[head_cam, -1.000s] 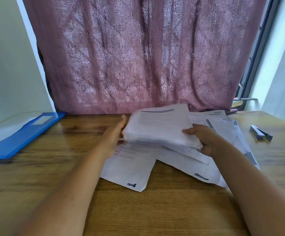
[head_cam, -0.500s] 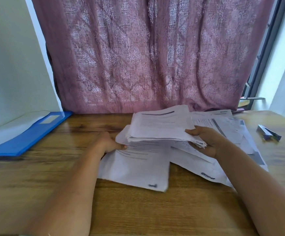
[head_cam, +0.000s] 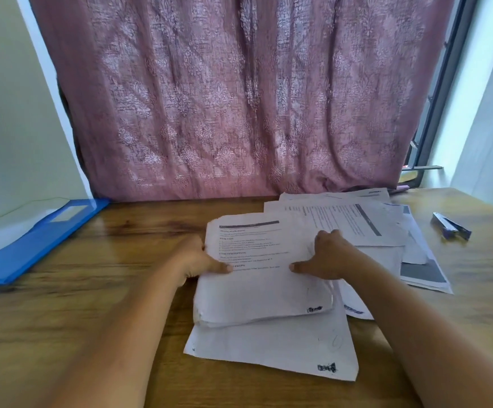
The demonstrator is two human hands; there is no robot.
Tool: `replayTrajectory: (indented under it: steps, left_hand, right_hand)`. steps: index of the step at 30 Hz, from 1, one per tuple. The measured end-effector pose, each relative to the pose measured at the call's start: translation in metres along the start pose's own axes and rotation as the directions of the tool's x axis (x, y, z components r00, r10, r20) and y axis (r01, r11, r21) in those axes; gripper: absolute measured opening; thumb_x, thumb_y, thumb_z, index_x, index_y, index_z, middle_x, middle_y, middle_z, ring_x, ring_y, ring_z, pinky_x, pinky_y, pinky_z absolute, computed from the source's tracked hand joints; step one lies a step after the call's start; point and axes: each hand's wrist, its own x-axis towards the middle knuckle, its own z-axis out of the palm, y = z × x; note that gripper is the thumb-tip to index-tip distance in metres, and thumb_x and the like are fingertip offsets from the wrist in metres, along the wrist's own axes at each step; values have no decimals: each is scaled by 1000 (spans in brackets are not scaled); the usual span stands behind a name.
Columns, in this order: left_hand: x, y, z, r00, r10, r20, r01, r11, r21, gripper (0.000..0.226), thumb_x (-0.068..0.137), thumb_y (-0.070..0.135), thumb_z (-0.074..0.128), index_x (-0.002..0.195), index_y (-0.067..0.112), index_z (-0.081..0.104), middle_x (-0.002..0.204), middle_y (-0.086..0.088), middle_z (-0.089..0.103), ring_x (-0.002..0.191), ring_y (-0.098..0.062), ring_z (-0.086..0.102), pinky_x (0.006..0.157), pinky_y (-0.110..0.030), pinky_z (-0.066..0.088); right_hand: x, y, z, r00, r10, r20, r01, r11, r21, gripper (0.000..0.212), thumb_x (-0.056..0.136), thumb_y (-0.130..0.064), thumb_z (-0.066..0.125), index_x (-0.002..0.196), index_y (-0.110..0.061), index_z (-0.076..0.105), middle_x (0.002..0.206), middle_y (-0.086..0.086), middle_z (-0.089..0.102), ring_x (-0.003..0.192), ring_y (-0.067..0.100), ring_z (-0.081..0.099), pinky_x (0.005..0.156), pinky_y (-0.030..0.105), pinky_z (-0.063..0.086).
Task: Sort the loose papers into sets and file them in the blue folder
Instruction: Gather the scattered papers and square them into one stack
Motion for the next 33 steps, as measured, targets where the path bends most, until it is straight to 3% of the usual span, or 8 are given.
replayTrajectory:
  steps: [6, 9, 12, 17, 21, 28, 31, 33]
  left_hand:
    - [1, 3, -13, 998, 55, 44, -38, 949, -314, 64, 66, 11, 87, 124, 3, 60, 112, -11, 70, 102, -26, 66, 94, -43, 51]
    - [-11, 7, -23, 982, 86, 167, -21, 932, -361, 48, 69, 10, 82, 114, 4, 67, 109, -11, 73, 107, -26, 65, 99, -41, 48]
    - [-24, 10, -20, 973, 47, 228, -22, 994, -109, 38, 72, 9, 82, 108, 7, 69, 107, -7, 72, 101, -20, 65, 97, -36, 48]
    - [-31, 20, 8, 999, 37, -25, -30, 968, 250, 41, 76, 28, 80, 105, 17, 54, 98, 2, 58, 87, -14, 58, 73, -28, 48]
    - [-28, 24, 11, 997, 62, 35, -64, 997, 34, 29, 78, 9, 78, 88, 21, 54, 90, 2, 63, 81, -14, 62, 68, -27, 52]
    - [-22, 22, 8, 1000, 24, 0, -21, 896, -444, 68, 82, -7, 69, 139, 9, 38, 108, -12, 62, 83, -26, 66, 55, -34, 54]
    - [-25, 24, 1, 998, 69, 13, -42, 734, -678, 47, 86, 0, 66, 129, 0, 49, 101, -18, 68, 80, -31, 70, 58, -38, 58]
    - [-29, 25, -5, 974, 211, 86, -16, 441, -898, 25, 93, 14, 54, 109, 0, 68, 92, -16, 73, 77, -28, 71, 66, -36, 58]
  right_hand:
    - [17, 13, -8, 998, 48, -29, -24, 838, 545, 45, 86, -19, 71, 125, -11, 50, 123, 9, 60, 104, 24, 60, 84, 33, 54]
    - [32, 35, -13, 987, 152, -44, -118, 893, 435, 62, 86, -34, 69, 137, -9, 45, 126, 9, 58, 105, 26, 61, 87, 34, 53]
    - [38, 51, -16, 987, 160, -20, -155, 977, 144, 54, 86, -53, 62, 115, -7, 62, 99, 7, 70, 83, 20, 64, 77, 31, 54]
    - [32, 45, -13, 986, 88, 139, -137, 906, 400, 45, 76, -37, 81, 108, -15, 59, 94, 7, 69, 75, 16, 68, 65, 25, 60]
    - [28, 36, -5, 984, 19, 176, -122, 795, 595, 54, 75, -16, 82, 120, -12, 52, 110, 8, 65, 92, 20, 66, 68, 28, 58]
    - [35, 39, -5, 987, -15, 162, -136, 473, 870, 52, 84, -16, 75, 130, -8, 54, 113, 9, 70, 98, 25, 70, 84, 37, 58]
    - [22, 34, -9, 945, -163, 285, -166, 511, 843, 28, 90, -9, 65, 118, -9, 64, 110, 8, 72, 102, 25, 69, 85, 36, 58]
    - [20, 32, -11, 961, -188, 205, -114, 405, 907, 28, 92, 0, 59, 119, -7, 63, 112, 11, 71, 102, 28, 68, 85, 40, 57]
